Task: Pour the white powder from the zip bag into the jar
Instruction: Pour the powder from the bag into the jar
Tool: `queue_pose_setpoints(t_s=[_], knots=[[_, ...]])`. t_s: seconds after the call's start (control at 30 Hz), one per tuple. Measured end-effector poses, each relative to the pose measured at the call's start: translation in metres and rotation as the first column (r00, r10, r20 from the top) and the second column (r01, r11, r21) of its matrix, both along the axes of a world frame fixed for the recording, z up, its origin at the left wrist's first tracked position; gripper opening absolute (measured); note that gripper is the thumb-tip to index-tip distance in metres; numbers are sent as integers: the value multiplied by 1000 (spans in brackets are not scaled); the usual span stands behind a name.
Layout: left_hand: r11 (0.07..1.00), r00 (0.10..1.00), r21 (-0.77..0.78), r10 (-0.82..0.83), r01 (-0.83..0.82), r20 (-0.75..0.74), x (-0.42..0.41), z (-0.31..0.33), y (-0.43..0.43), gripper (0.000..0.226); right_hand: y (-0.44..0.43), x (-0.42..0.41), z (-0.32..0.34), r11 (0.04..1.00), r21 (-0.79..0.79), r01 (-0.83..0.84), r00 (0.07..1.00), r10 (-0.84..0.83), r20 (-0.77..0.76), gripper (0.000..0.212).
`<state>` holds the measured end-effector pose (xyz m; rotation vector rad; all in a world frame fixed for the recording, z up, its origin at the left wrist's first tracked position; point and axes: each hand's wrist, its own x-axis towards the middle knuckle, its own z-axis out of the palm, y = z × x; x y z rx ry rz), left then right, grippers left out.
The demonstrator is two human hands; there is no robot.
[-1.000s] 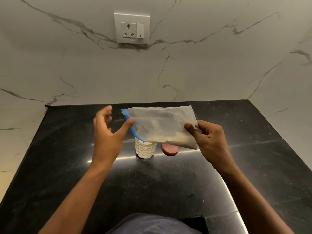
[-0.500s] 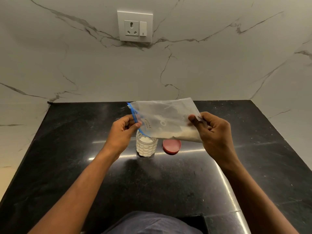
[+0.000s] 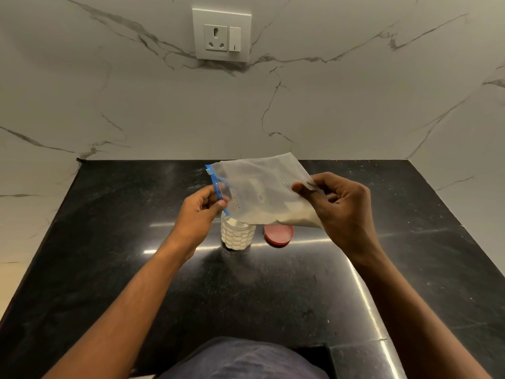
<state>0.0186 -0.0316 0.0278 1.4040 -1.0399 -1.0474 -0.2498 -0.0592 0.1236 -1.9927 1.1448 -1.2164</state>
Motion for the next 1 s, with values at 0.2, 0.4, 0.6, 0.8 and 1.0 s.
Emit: queue_pose_setpoints(t_s=[0.2, 0.4, 0.6, 0.8, 1.0], knots=[[1000, 1000, 0, -3, 3, -11, 0, 2, -2, 35, -4, 0, 2, 999, -14, 36, 999, -35, 22, 11], [1000, 1000, 5, 6, -6, -5, 0, -2, -1, 34, -5, 5, 4, 1000, -22, 22, 999, -21, 28, 15], [1000, 1000, -1, 22, -22, -7, 1, -1, -1, 35, -5, 9, 8, 999, -20, 28, 999, -28, 31, 13], [1000, 1000, -7, 25, -25, -16, 2, -3, 0, 34, -5, 14, 9, 999, -42, 28, 999, -27, 24, 14], [1000, 999, 2, 27, -27, -21, 2, -6, 0, 34, -7, 18, 9, 1000, -25, -4, 1000, 4, 18, 18]])
